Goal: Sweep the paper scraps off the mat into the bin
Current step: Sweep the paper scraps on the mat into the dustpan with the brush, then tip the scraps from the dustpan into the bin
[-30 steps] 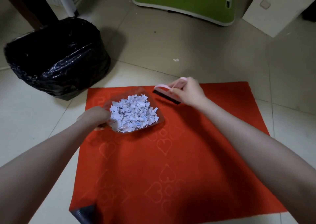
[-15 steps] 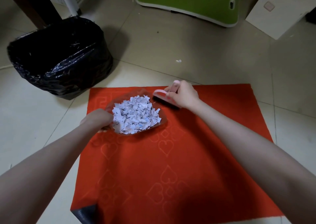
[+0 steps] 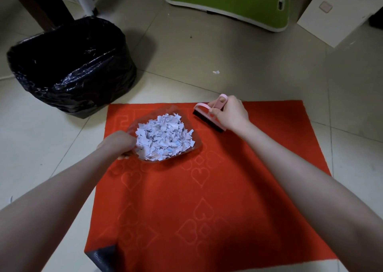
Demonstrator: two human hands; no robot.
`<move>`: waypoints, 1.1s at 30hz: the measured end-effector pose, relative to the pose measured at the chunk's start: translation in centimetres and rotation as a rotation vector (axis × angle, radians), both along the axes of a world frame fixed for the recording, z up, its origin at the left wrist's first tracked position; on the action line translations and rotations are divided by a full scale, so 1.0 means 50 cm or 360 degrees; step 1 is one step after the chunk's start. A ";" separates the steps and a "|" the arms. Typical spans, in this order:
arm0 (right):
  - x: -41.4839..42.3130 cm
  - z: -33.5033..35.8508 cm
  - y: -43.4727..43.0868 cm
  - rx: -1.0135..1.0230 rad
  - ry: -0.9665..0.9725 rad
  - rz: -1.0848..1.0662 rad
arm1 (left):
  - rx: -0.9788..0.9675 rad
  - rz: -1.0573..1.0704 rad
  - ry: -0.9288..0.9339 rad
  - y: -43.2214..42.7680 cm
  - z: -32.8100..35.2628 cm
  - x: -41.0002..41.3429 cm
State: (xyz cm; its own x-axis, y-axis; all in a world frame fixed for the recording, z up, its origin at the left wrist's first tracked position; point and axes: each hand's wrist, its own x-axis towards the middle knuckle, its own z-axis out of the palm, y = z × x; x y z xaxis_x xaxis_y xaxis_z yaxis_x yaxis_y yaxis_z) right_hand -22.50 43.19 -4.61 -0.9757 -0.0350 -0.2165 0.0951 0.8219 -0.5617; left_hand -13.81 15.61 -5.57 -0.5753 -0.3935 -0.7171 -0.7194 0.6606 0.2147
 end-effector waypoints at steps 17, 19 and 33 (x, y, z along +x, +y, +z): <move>0.013 0.067 0.032 -0.0282 -0.0024 -0.0137 | 0.0580 0.0427 0.0386 -0.021 0.090 -0.005; 0.010 0.086 0.022 -0.0319 -0.0015 -0.0055 | 0.0608 0.0438 0.0403 -0.029 0.113 -0.014; 0.007 0.209 -0.091 -0.0408 -0.0002 0.0103 | 0.0676 0.0519 0.0650 -0.122 0.255 -0.001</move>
State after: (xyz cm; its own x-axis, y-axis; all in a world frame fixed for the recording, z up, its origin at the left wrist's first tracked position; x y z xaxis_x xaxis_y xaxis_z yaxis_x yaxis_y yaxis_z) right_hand -22.16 38.65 5.85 -0.9693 -0.1512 -0.1938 0.0479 0.6572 -0.7522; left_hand -13.85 9.51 7.16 -0.7328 -0.3249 -0.5978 -0.6735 0.2213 0.7053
